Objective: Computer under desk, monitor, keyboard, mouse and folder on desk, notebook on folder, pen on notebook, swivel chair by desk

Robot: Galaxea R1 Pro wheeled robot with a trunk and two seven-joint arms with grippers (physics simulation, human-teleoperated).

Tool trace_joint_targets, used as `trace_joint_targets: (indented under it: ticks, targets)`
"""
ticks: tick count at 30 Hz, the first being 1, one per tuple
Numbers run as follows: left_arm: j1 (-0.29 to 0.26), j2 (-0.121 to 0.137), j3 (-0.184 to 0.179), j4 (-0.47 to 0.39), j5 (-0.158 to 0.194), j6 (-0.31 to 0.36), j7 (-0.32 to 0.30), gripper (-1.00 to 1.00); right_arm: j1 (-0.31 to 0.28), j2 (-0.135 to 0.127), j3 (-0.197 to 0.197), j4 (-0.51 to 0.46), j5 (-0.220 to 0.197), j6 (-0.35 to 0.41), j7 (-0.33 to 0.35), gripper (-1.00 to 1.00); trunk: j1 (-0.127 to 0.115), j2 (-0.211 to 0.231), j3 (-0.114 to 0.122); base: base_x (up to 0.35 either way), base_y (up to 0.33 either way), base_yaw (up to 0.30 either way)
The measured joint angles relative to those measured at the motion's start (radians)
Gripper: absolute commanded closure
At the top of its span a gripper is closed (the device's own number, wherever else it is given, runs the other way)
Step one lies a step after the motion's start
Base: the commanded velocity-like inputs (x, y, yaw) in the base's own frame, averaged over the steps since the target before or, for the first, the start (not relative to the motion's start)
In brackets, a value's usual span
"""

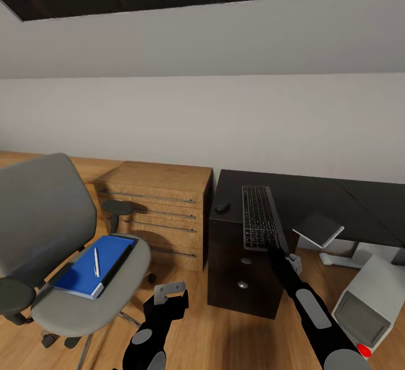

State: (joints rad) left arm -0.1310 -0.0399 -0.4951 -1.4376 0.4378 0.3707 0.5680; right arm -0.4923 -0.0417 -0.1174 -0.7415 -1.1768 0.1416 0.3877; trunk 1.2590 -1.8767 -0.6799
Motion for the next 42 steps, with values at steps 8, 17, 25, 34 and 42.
trace_joint_targets:
  ticks: [8, 17, 25, 34, 42]
  targets:
    - [0.0, 0.001, -0.031, 0.001, -0.002, -0.003, 0.005, -1.0, 0.0, -0.001, 0.001, 0.0, 0.002, 0.0, 0.003, 1.0, -0.015, 0.028, 0.012, 0.0, 0.0, 0.0]
    - [0.0, 0.002, -0.033, 0.001, -0.002, -0.005, 0.009, -1.0, 0.002, 0.0, 0.002, -0.062, 0.001, 0.001, 0.001, 1.0, -0.05, 0.091, 0.041, 0.0, 0.0, 0.0]
    - [0.0, 0.001, -0.062, 0.0, 0.002, -0.006, 0.124, -1.0, 0.115, 0.005, 0.002, -0.31, -0.004, 0.017, -0.054, 1.0, -0.08, 0.147, 0.066, -0.007, 0.0, 0.0]
    - [0.0, 0.001, -0.066, 0.0, 0.003, -0.006, 0.13, -1.0, 0.275, 0.005, 0.001, -0.653, -0.168, 0.09, -0.277, 1.0, -0.114, 0.21, 0.094, -0.27, -0.001, 0.0]
    - [0.0, 0.003, -0.064, -0.001, 0.003, -0.007, 0.13, -1.0, 0.294, 0.002, 0.0, -0.711, -0.179, 0.096, -0.304, 1.0, -0.145, 0.266, 0.119, -0.336, -0.102, 0.0]
